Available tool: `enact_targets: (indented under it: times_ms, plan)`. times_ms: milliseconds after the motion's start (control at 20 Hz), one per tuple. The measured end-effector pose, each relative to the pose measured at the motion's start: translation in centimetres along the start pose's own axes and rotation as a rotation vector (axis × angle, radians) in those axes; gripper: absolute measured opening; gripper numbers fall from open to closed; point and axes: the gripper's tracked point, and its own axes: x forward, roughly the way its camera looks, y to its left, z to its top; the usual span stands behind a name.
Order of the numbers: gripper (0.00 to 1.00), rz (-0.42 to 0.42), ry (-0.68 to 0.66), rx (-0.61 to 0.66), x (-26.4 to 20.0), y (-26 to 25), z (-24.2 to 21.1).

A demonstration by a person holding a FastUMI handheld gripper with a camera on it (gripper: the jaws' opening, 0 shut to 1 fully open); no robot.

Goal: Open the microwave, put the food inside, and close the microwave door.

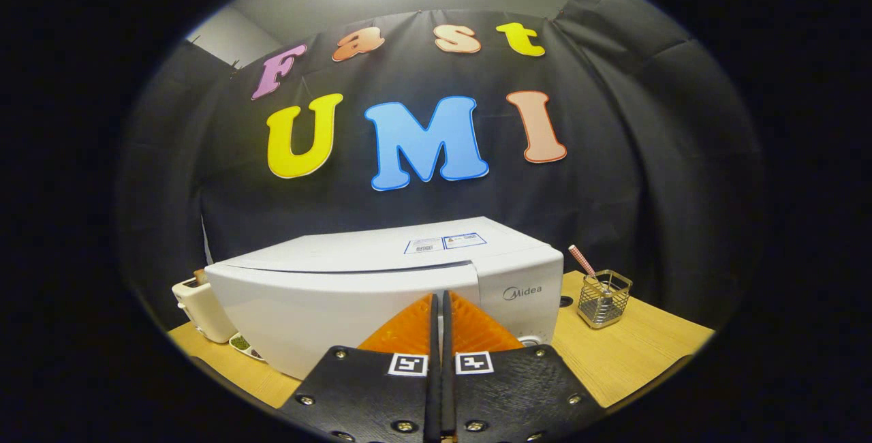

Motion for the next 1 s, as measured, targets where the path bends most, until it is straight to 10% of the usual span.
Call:
enact_targets:
  times_ms: [700,750,900,1000]
  plan:
    - [0.03,0.061,0.035,0.009,-2.3,-1.4,0.4]
    - [0.15,0.093,0.043,0.011,-3.4,-1.1,0.5]
    - [1.00,0.079,0.012,-0.015,-5.9,-2.7,2.5]
    - [0.99,0.064,-0.023,-0.035,-7.8,-3.7,5.0]
